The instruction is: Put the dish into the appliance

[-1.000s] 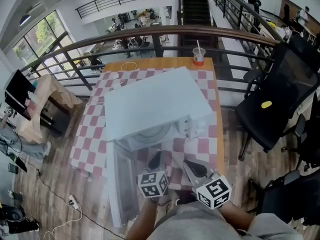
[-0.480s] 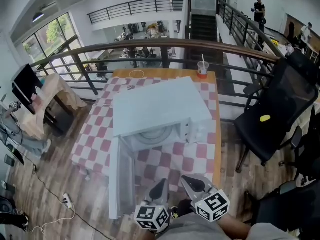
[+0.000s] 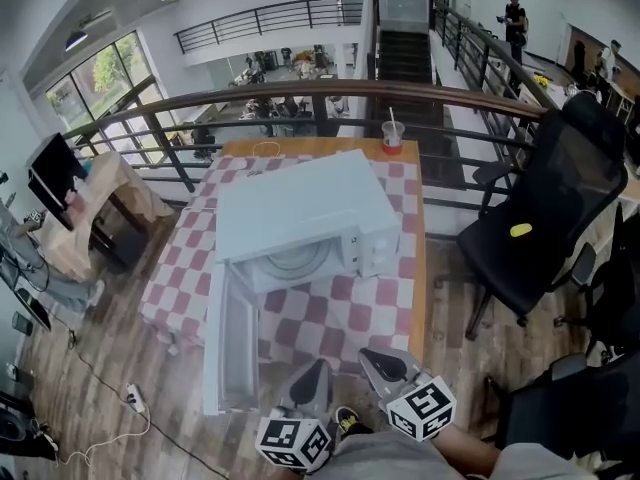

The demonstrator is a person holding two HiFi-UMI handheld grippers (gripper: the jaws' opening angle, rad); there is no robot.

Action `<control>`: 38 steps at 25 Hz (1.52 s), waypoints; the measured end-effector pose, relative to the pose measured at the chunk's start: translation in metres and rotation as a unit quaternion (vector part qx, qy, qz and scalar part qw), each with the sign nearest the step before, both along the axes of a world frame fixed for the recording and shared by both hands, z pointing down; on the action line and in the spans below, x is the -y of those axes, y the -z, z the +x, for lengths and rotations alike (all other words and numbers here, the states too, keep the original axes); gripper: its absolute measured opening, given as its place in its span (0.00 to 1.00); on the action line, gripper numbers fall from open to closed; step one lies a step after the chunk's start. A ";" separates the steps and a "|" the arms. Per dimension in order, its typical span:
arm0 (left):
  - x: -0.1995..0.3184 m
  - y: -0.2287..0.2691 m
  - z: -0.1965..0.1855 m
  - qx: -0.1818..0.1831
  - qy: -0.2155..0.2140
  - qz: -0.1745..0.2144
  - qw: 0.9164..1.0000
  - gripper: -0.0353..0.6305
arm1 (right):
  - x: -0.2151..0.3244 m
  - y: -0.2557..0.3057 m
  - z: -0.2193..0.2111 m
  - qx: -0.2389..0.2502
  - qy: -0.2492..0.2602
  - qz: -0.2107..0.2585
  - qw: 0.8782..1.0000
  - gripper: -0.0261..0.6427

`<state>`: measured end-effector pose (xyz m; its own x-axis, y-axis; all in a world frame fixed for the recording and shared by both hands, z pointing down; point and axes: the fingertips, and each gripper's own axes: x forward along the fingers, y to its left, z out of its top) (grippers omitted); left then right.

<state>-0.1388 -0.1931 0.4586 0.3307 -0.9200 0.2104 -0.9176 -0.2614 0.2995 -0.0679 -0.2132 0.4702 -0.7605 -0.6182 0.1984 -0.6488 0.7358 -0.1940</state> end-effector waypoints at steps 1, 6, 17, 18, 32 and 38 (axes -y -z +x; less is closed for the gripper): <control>-0.007 0.001 0.008 0.000 -0.001 0.000 1.000 0.07 | -0.006 0.001 0.009 0.001 -0.002 0.001 1.000 0.04; -0.045 0.008 0.059 -0.007 -0.012 0.003 1.000 0.07 | -0.040 0.001 0.060 0.003 -0.016 0.001 1.000 0.04; -0.140 0.011 0.124 -0.009 0.002 0.004 1.000 0.07 | -0.128 0.000 0.134 -0.003 -0.025 0.013 1.000 0.04; -0.150 0.010 0.128 -0.009 0.005 0.004 1.000 0.07 | -0.137 -0.001 0.140 -0.003 -0.025 0.013 1.000 0.04; -0.262 0.014 0.150 -0.016 0.039 0.003 0.999 0.07 | -0.244 -0.006 0.180 -0.012 -0.020 0.007 1.000 0.04; -0.280 0.013 0.147 -0.012 0.034 0.000 0.999 0.07 | -0.261 -0.004 0.174 -0.025 -0.022 0.014 0.999 0.04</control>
